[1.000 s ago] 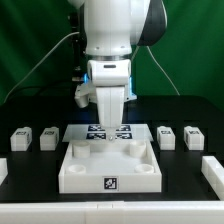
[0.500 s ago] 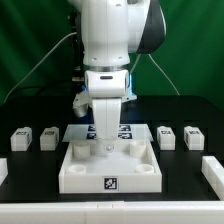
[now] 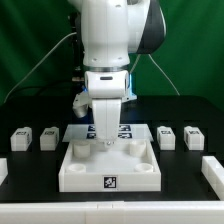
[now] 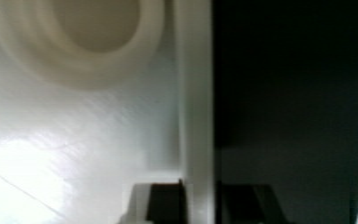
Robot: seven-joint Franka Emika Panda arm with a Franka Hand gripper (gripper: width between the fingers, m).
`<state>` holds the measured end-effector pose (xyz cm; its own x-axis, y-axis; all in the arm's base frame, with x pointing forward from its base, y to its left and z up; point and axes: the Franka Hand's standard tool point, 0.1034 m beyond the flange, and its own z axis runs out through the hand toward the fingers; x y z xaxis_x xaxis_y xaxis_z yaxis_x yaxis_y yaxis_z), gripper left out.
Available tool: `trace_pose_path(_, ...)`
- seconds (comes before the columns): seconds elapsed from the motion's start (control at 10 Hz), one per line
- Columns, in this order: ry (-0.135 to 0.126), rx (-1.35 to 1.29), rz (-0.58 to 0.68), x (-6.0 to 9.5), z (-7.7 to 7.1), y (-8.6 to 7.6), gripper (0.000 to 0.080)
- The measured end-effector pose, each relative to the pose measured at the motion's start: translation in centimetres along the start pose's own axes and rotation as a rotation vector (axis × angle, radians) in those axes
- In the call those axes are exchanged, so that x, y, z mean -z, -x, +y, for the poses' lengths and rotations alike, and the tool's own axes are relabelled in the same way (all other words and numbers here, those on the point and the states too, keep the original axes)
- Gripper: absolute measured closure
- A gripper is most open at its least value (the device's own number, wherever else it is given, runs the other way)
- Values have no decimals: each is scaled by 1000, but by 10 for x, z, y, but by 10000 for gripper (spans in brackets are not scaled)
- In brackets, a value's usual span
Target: Assemble one leg
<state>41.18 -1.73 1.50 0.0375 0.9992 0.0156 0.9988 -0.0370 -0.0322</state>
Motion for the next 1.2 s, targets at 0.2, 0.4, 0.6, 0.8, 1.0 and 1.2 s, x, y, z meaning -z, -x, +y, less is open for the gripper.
trace_pose_path(0.2, 1, 0, 0, 0, 0, 0, 742)
trace_pose_path(0.4, 1, 0, 0, 0, 0, 0, 742)
trace_pose_path(0.6, 2, 0, 0, 0, 0, 0, 742)
trace_pose_path(0.8, 2, 0, 0, 0, 0, 0, 742)
trace_pose_path(1.0, 17, -4, 8, 0, 16, -12, 741)
trace_pose_path(1.2, 37, -20, 27, 1, 41, -39, 741)
